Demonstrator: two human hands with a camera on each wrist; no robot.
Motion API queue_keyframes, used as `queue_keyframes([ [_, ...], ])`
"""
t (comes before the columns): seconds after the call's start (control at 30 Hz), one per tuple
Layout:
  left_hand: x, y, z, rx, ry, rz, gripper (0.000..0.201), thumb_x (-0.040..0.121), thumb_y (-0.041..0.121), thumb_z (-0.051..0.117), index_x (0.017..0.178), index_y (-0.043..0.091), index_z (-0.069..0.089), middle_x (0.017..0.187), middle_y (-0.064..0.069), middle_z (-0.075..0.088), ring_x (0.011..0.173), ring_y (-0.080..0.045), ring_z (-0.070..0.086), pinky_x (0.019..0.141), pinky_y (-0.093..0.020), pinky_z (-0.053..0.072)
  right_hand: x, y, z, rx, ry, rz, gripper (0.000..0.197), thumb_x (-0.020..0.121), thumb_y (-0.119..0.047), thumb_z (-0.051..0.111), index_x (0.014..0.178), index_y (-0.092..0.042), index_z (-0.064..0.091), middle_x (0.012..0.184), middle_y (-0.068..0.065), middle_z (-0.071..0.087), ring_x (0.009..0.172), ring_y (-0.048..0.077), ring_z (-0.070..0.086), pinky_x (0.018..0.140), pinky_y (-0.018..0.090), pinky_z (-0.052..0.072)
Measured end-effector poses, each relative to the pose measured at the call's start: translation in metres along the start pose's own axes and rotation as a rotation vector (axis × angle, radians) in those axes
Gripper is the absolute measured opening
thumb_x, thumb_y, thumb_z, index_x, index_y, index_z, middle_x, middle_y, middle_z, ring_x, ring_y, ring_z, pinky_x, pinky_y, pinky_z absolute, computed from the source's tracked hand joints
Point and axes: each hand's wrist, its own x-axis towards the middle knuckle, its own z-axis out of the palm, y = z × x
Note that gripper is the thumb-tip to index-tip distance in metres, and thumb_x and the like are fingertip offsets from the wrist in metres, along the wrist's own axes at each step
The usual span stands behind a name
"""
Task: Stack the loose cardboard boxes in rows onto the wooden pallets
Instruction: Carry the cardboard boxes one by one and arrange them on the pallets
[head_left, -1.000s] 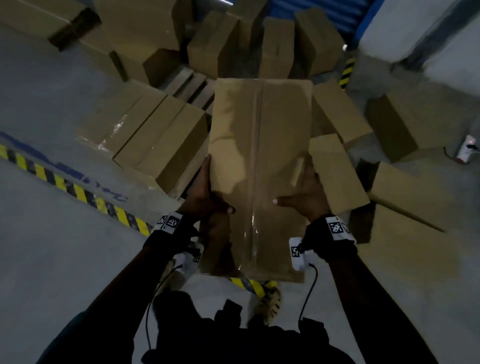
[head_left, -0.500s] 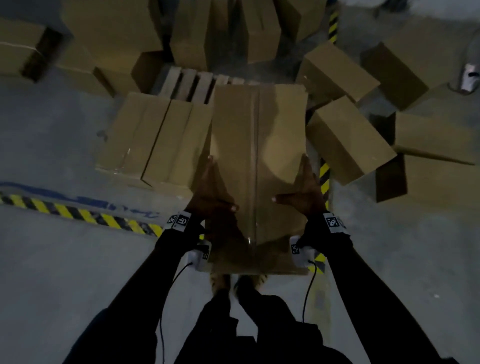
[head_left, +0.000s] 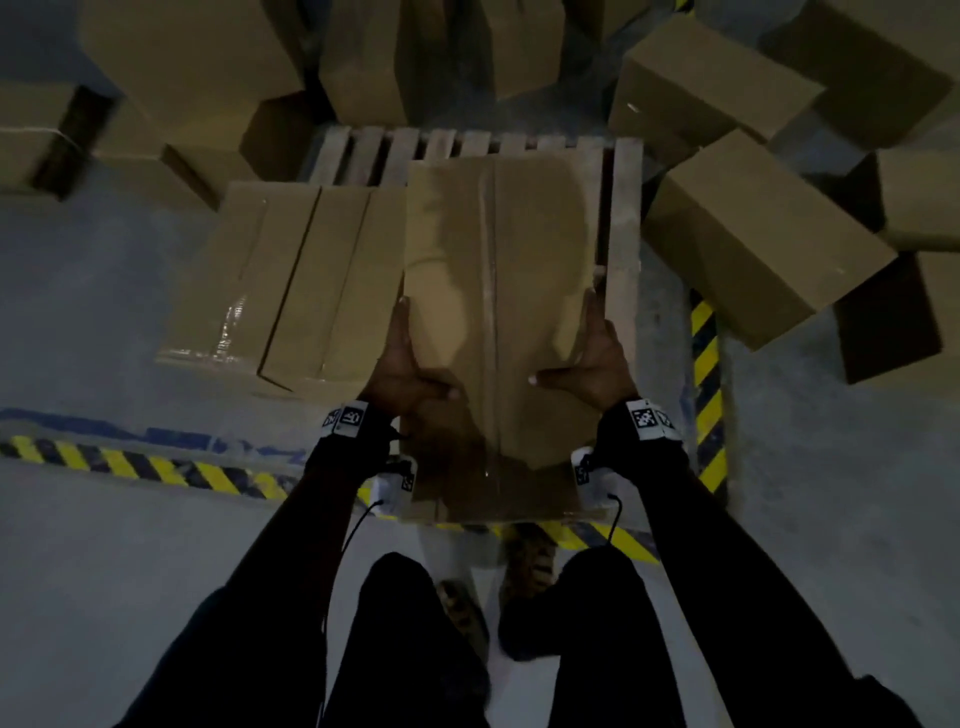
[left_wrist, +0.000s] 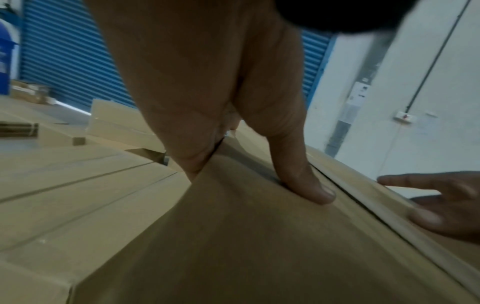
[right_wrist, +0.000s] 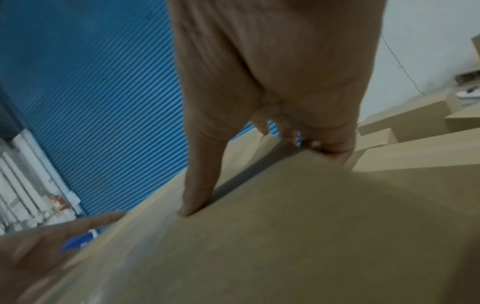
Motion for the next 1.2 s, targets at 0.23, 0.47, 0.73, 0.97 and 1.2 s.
queue_keyframes([
  [0.23,0.092,-0.130,0.028,0.022,0.037,0.018,0.132,0.059,0.025,0.095,0.155,0.031,0.004,0.146,0.023,0.020,0.135,0.002,0.021,0.112,-0.026,0.024,0.065,0.105,0.089,-0.025,-0.017,-0.017,0.153,0.044,-0.059,0.091,0.155,-0.025,-0.008,0.163,0.004,0.015,0.147,0.025,0.021,0.119,0.045,0.026],
  [0.47,0.155,-0.220,0.031,0.087,0.006,-0.009,0.143,0.051,0.037,0.096,0.152,0.044,-0.004,0.160,0.005,0.018,0.143,-0.021,0.026,0.113,-0.047,0.034,0.124,0.160,0.154,-0.101,0.010,-0.061,0.145,0.054,-0.044,0.093,0.156,-0.010,-0.005,0.164,0.007,0.010,0.149,0.025,0.013,0.122,0.038,0.017],
  [0.73,0.191,-0.239,0.014,0.480,-0.091,0.145,0.132,0.050,0.055,0.087,0.154,0.015,0.017,0.151,-0.008,0.037,0.137,-0.027,0.038,0.112,-0.041,0.036,0.148,0.167,0.159,-0.324,-0.184,-0.073,0.140,0.064,-0.047,0.088,0.154,-0.016,-0.015,0.165,0.003,-0.002,0.150,0.022,0.009,0.121,0.034,0.018],
  [0.97,0.143,-0.225,0.027,0.705,-0.144,0.219,0.111,0.072,0.043,0.083,0.155,0.012,0.016,0.158,-0.009,0.027,0.143,-0.028,0.030,0.114,-0.041,0.033,0.087,0.161,0.154,-0.237,-0.183,-0.082,0.130,0.063,-0.054,0.085,0.157,-0.025,0.000,0.164,-0.001,0.014,0.147,0.021,0.022,0.117,0.040,0.030],
  [1.2,0.063,-0.274,0.025,0.527,-0.139,0.420,0.096,0.068,0.044,0.086,0.147,0.017,0.039,0.150,-0.004,0.036,0.137,-0.015,0.034,0.112,-0.026,0.029,0.025,0.198,0.188,-0.181,-0.029,-0.121,0.133,0.057,-0.048,0.091,0.157,-0.023,0.007,0.161,0.000,0.023,0.144,0.020,0.028,0.117,0.039,0.029],
])
